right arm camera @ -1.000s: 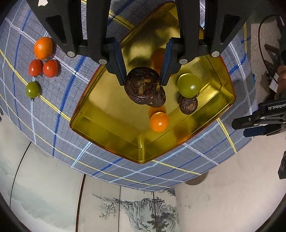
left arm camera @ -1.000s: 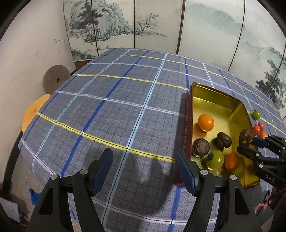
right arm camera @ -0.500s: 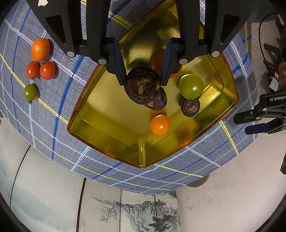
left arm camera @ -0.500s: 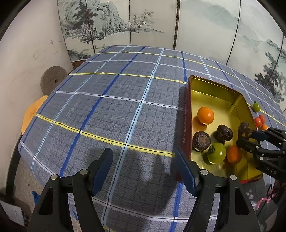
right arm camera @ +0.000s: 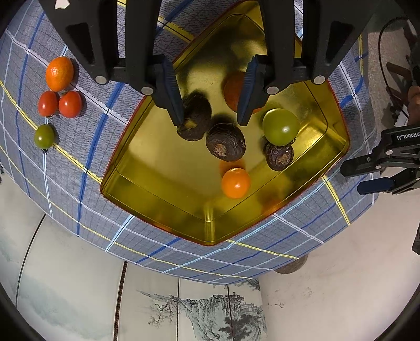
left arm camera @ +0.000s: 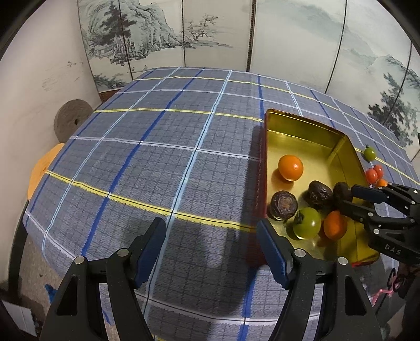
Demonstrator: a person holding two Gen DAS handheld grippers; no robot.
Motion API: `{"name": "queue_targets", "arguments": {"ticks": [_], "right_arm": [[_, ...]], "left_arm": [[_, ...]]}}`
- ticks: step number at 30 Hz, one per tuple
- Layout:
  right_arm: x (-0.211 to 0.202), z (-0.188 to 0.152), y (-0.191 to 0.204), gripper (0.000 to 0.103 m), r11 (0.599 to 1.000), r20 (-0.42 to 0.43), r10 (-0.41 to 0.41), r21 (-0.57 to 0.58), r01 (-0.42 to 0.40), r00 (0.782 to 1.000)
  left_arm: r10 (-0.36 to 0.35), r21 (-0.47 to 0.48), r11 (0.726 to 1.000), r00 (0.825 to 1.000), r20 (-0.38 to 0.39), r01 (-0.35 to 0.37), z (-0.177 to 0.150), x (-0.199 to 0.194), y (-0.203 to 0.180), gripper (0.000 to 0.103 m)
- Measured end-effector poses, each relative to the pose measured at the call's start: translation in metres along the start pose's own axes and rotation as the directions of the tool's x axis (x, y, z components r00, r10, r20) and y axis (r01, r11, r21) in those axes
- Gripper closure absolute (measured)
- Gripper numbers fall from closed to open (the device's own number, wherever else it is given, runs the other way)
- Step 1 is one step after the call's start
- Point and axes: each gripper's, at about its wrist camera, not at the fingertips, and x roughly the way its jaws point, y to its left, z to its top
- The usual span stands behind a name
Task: Organize fruits
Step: 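Move the right gripper to the tangerine on the cloth and grasp it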
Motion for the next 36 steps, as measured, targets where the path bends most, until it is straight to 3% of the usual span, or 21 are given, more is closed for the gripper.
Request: {"name": "queue_targets", "arguments": {"ticks": [11,16,25,36], "right_arm": [[-0.026,-0.001,-0.01,0.062,0.999,0.065,0.003,0.032,-0.005,0.998],[-0.045,-0.013,-0.035,0.057,0.995,0.096,-0.055,0.084,0.047,0.994],[-0.054,-0.05,-0.115,0.055,0.949,0.05,-0.202,0.257,0.183,0.978],[-0.029,-0.064,-0.149,0.053,0.923,0.025,-0.222,0.329,0.201,0.975]], "left_arm": [[-0.03,0.016,0.999,1.0,0.005,0.03,0.002,-0.003,-0.015,0.031],[-0.057,0.024,0.998,0.998,0.008,0.057,0.005,-0.004,-0.027,0.031],[-0.103,0.072,0.992,0.995,0.008,0.102,0.011,-0.004,-0.061,0.031],[-0.157,0.135,0.978,0.988,-0.009,0.157,0.022,0.0,-0.109,0.031]]}}
